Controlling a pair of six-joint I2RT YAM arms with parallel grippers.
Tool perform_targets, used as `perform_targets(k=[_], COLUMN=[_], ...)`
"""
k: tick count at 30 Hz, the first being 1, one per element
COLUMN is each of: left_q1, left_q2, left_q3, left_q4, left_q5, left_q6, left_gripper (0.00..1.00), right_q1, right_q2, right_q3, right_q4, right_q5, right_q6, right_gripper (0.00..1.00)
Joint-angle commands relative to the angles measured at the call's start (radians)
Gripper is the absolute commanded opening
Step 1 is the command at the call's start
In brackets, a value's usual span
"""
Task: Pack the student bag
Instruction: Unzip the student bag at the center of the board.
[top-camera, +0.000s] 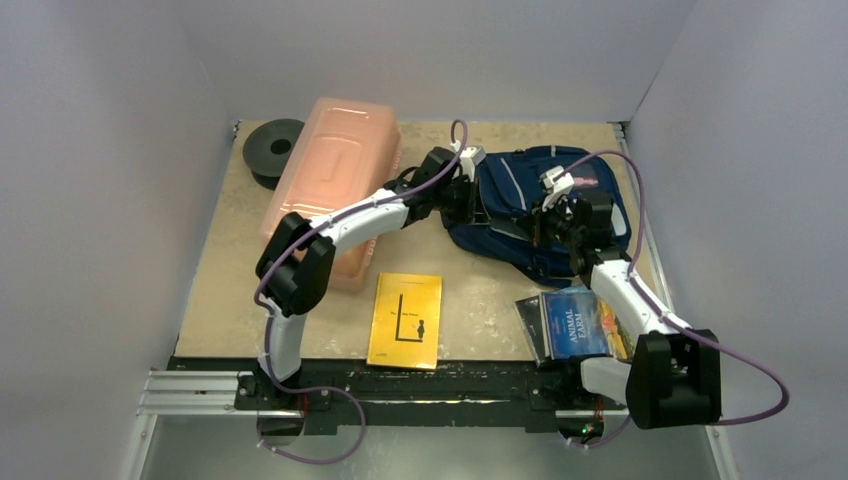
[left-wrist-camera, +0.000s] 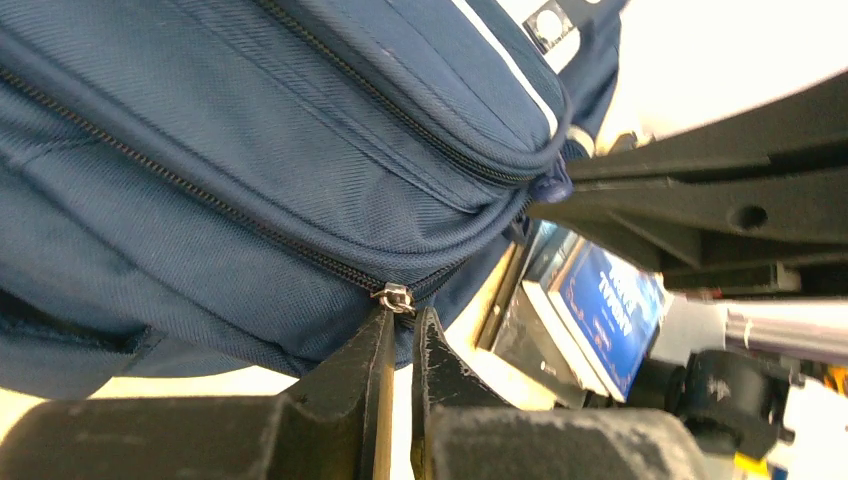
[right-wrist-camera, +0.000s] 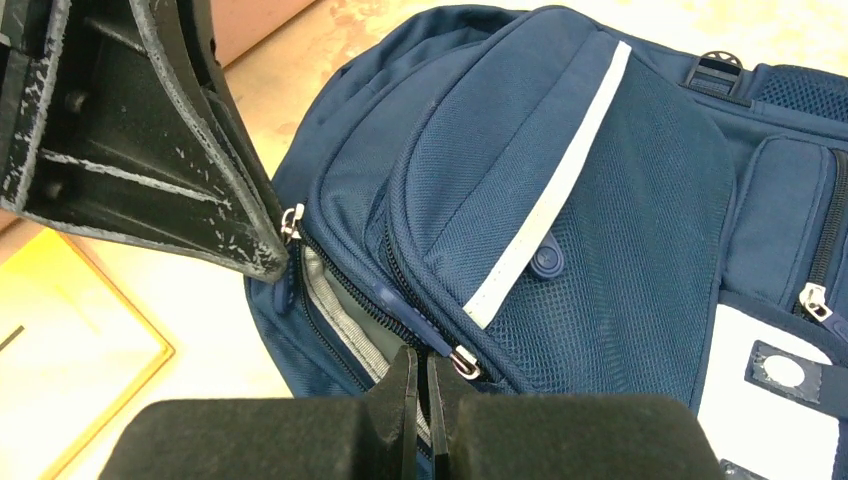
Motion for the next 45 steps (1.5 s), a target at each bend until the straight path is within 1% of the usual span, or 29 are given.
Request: perform_targets(k=[1,4,5,6,7,9,10,11,12,14,15,16,17,18,19,20,22,23,25,26,27,28,29,31,33,37,39,41,45], left_q1=[-0.007,-0.007,-0.007,-0.008,-0.008,-0.007,-0.007,-0.006,-0.006,-0.007,-0.007,-0.007,-0.006,-0.007,-0.006,-0.005,0.002,0.005,0.006,0.006,0.006,0.008,0.007,0.010,0.010,0.011,0.011,0.011,0.010], left_q2=[-0.013,-0.023,-0.026,-0.025,-0.020,-0.006,-0.002,-0.004,-0.014,-0.049,-0.074,-0.099,-0.132,-0.164,-0.193,-0.216,-0.251,-0.270,-0.318,-0.352,-0.376,-0.400,-0.418,-0.437,-0.446,-0.463,-0.467,-0.477,-0.494], left_q3=[0.009,-0.040,-0.053,-0.065,-0.063,-0.044,-0.047,-0.055,-0.066,-0.088,-0.100,-0.117,-0.141,-0.169,-0.191,-0.205,-0.222,-0.231,-0.267,-0.289,-0.308,-0.330,-0.345,-0.360,-0.365,-0.390,-0.406,-0.420,-0.443], left_q4=[-0.106,-0.029,-0.002,0.021,0.027,0.020,0.040,0.064,0.077,0.062,0.038,0.011,0.010,0.016,0.013,0.005,-0.018,-0.021,-0.026,-0.019,-0.009,0.001,0.015,0.026,0.027,0.046,0.056,0.056,0.068], left_q5=[0.396,0.515,0.517,0.503,0.488,0.446,0.437,0.427,0.401,0.329,0.278,0.206,0.144,0.080,0.024,-0.029,-0.098,-0.117,-0.176,-0.199,-0.221,-0.239,-0.247,-0.241,-0.222,-0.193,-0.181,-0.183,-0.183], left_q6=[0.102,0.066,0.045,0.021,-0.002,-0.055,-0.086,-0.120,-0.147,-0.115,-0.090,-0.071,-0.053,-0.038,-0.024,-0.014,-0.017,-0.016,-0.001,0.007,0.017,0.025,0.030,0.033,0.023,0.003,0.000,0.000,0.002], left_gripper=[0.00,0.00,0.00,0.00,0.00,0.00,0.00,0.00,0.00,0.00,0.00,0.00,0.05,0.13,0.21,0.25,0.29,0.31,0.37,0.39,0.41,0.43,0.43,0.44,0.44,0.44,0.44,0.44,0.44], right_q1=[-0.032,-0.031,-0.027,-0.017,0.005,0.083,0.120,0.141,0.146,0.146,0.146,0.145,0.144,0.143,0.143,0.142,0.138,0.137,0.133,0.133,0.133,0.134,0.134,0.134,0.135,0.135,0.136,0.138,0.138], right_q2=[0.025,0.022,0.020,0.019,0.014,0.004,-0.003,-0.014,-0.026,-0.038,-0.032,-0.019,-0.014,-0.025,-0.042,-0.061,-0.095,-0.101,-0.073,-0.042,-0.003,0.032,0.065,0.114,0.161,0.254,0.266,0.275,0.290], right_q3=[0.053,0.051,0.054,0.062,0.070,0.075,0.073,0.067,0.062,0.081,0.113,0.166,0.184,0.179,0.163,0.138,0.081,0.059,0.049,0.056,0.071,0.086,0.092,0.100,0.119,0.161,0.161,0.169,0.170], right_q4=[0.179,0.198,0.194,0.169,0.125,0.032,-0.006,-0.036,-0.066,-0.164,-0.242,-0.324,-0.381,-0.398,-0.393,-0.372,-0.307,-0.248,-0.197,-0.182,-0.182,-0.177,-0.155,-0.107,-0.077,-0.051,-0.027,-0.034,-0.039], right_q5=[0.047,0.024,0.025,0.046,0.074,0.204,0.246,0.300,0.371,0.463,0.459,0.428,0.402,0.364,0.331,0.318,0.276,0.245,0.201,0.168,0.143,0.150,0.138,0.150,0.167,0.181,0.176,0.184,0.219], right_q6=[-0.154,-0.162,-0.147,-0.111,-0.096,-0.053,-0.026,0.029,0.111,0.277,0.338,0.347,0.348,0.378,0.399,0.432,0.469,0.480,0.508,0.517,0.510,0.507,0.508,0.510,0.499,0.487,0.496,0.501,0.510], right_gripper=[0.00,0.00,0.00,0.05,0.15,0.44,0.74,0.97,0.99,0.99,0.99,0.99,0.99,0.99,0.99,0.99,0.99,0.95,0.69,0.68,0.73,0.76,0.78,0.78,0.74,0.57,0.51,0.47,0.47])
